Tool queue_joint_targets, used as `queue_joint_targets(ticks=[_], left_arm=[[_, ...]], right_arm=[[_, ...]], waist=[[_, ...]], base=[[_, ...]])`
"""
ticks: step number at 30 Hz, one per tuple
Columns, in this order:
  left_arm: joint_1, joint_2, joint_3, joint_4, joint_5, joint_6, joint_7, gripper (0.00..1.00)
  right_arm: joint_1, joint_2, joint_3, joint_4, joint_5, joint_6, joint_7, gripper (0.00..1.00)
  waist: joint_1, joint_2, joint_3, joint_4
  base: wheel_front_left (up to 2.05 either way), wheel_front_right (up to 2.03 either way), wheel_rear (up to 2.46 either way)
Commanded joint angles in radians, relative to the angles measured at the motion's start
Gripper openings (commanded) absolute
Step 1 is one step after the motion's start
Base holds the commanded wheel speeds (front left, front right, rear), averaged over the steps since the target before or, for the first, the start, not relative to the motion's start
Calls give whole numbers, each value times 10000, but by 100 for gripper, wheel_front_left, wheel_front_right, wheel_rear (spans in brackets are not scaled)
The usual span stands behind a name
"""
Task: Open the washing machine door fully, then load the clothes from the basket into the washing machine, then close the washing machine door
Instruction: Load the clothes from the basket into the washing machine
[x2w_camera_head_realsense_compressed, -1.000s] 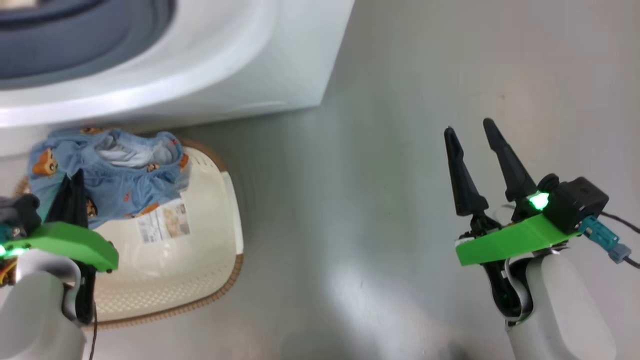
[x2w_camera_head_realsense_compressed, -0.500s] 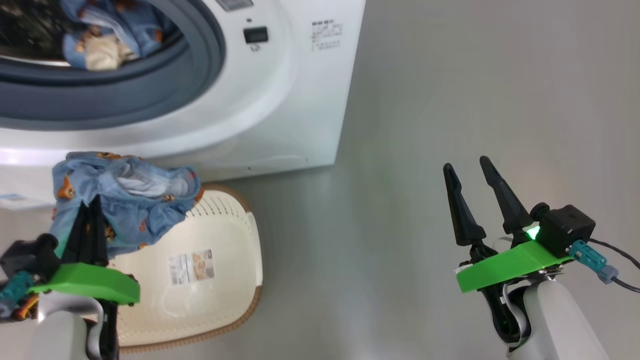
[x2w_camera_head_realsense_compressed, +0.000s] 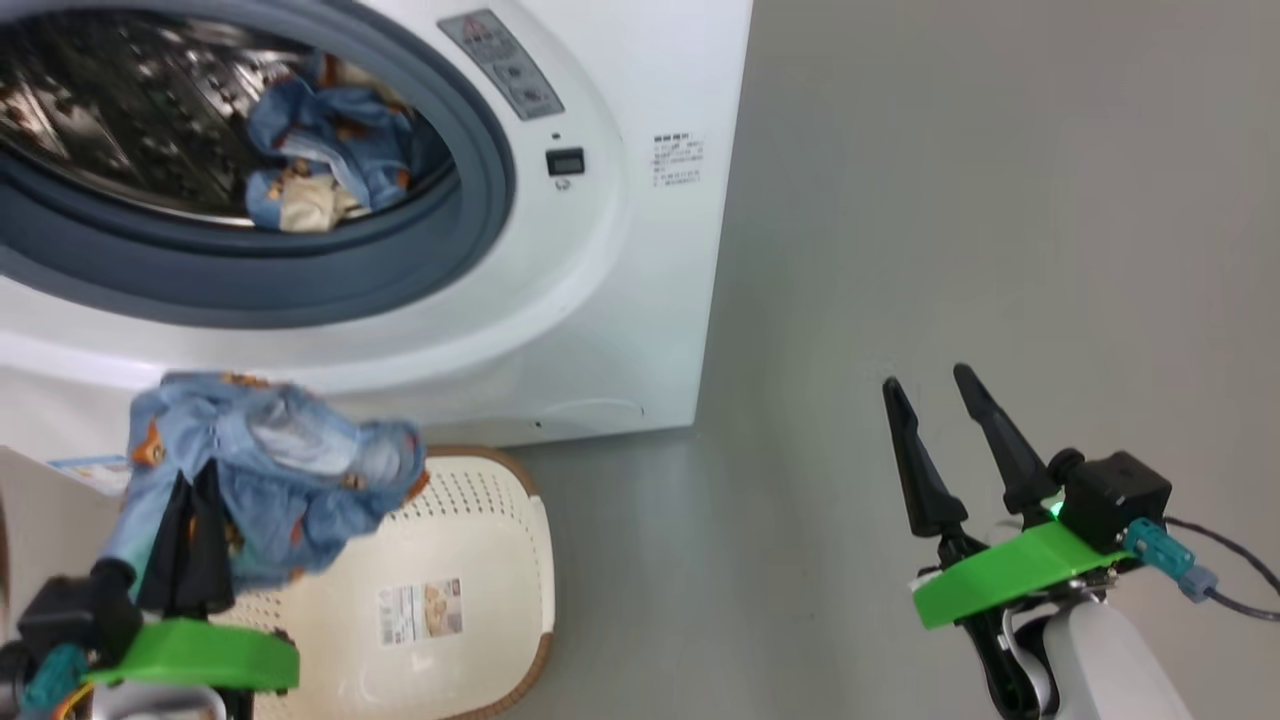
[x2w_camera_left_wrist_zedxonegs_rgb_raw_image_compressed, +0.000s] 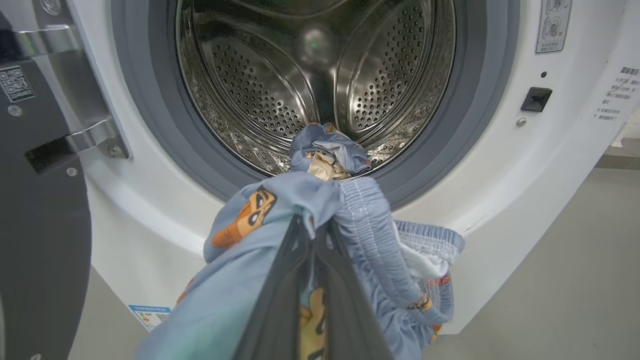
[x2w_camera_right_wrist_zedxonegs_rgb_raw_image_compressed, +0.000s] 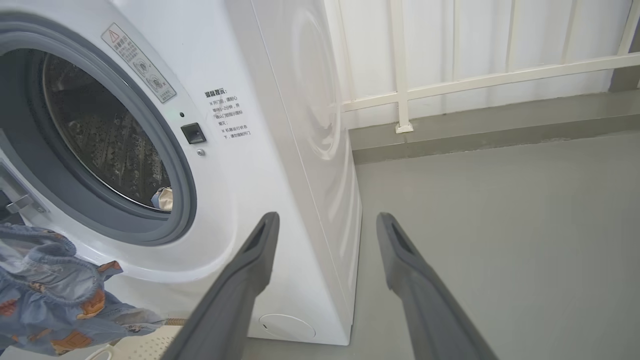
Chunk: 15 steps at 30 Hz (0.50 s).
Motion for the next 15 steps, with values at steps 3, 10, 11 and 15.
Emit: queue_joint_targets(ticks=[3,10,11,15], left_arm=[[246,102,509,-580,163,-128,-122,0],[996,-195,811,-1127,397,-164,-122,0],[1081,-227,835,-1165,424,-167,-122,0],[1356,-336,888,-1295,514,-184,-122,0]], right_arm=[[187,49,146,-187,-188,16,-49,100],[445,49,68,-199,-390,16,-49,100],[468,49,72,-199,-410,16,-49,100],[580,49,-17,-215,-562,16,-49,100]], waist=[[0,0,-497,48],[0,0,-1111,-3],[0,0,-1178,-10],[0,0,-1439,-19]], base=[[0,0,0],[0,0,0],[0,0,0],[0,0,0]])
